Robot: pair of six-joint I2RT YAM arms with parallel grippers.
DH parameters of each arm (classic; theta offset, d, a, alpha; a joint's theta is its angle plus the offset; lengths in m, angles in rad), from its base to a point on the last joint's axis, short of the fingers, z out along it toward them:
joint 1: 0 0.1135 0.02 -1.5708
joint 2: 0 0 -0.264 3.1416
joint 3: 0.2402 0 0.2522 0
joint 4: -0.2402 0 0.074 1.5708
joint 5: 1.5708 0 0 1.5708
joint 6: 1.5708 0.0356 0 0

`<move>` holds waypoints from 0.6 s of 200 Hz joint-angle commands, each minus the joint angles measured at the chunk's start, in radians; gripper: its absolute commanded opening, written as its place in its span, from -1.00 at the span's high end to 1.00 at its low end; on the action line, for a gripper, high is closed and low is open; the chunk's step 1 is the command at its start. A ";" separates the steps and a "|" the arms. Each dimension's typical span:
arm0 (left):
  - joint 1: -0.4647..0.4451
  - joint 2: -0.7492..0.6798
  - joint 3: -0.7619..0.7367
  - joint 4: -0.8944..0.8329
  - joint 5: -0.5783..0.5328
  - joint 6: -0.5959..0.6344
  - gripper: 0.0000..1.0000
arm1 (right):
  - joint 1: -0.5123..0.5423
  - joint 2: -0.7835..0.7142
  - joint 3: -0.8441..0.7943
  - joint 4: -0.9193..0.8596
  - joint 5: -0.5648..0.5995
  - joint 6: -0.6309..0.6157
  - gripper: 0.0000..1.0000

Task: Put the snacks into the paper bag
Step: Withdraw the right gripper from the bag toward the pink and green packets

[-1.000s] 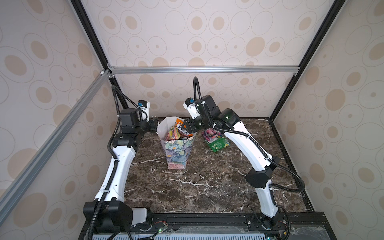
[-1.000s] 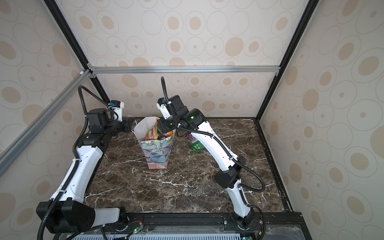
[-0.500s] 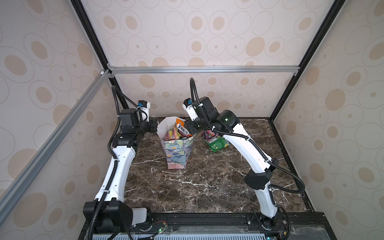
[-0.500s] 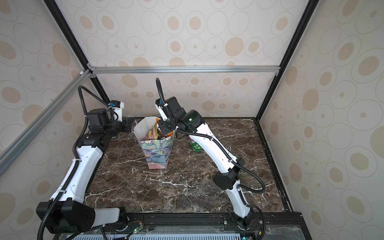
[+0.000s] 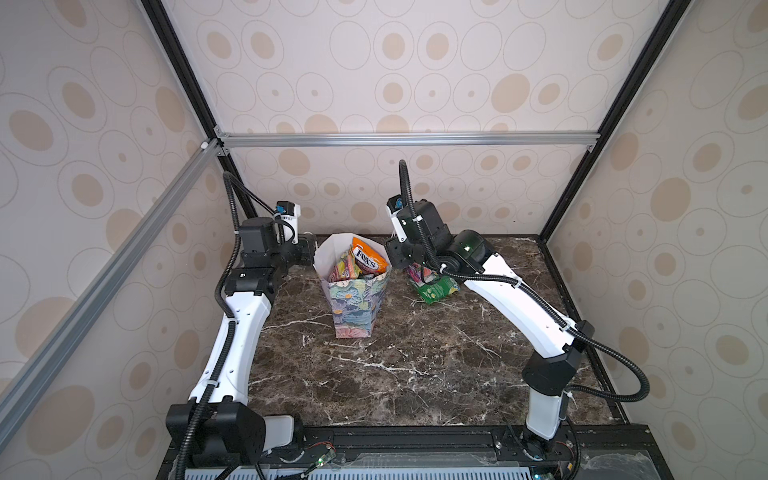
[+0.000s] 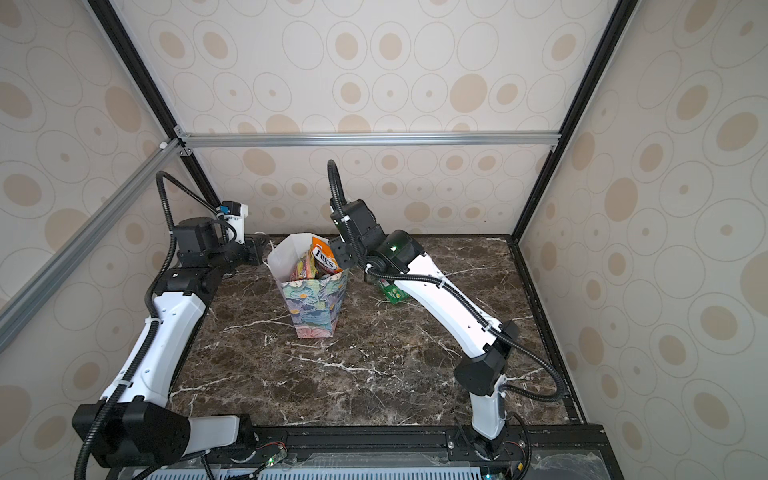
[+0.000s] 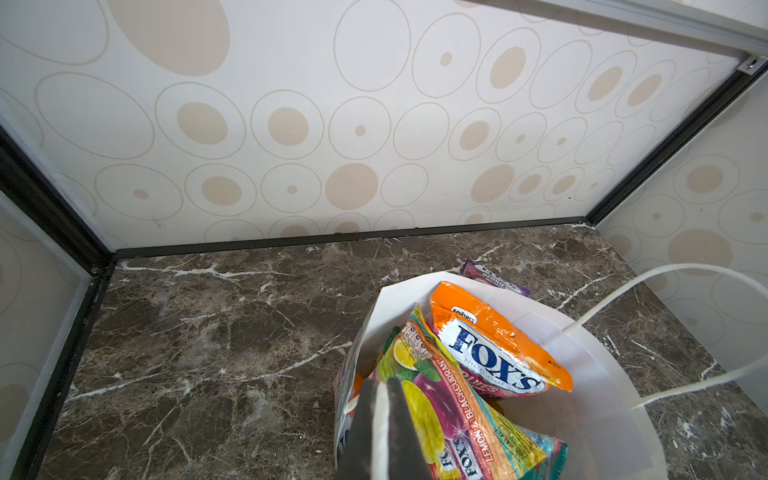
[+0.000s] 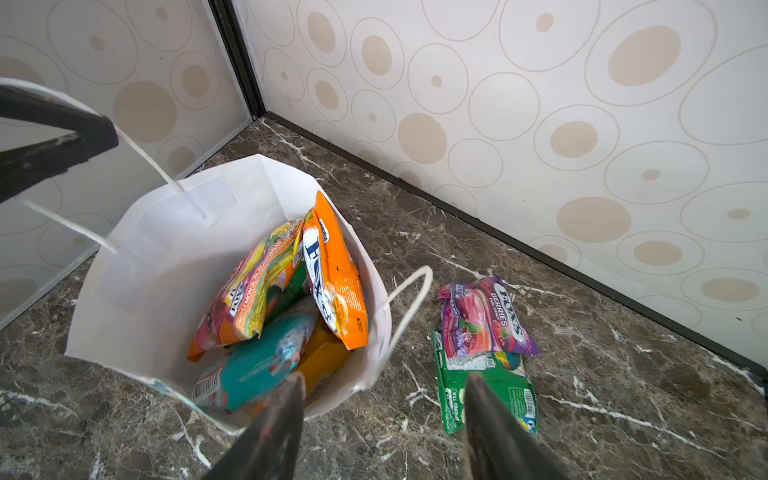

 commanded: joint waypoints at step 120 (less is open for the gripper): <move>-0.006 -0.133 -0.087 0.219 0.106 -0.026 1.00 | -0.032 -0.059 0.020 0.222 -0.076 -0.150 1.00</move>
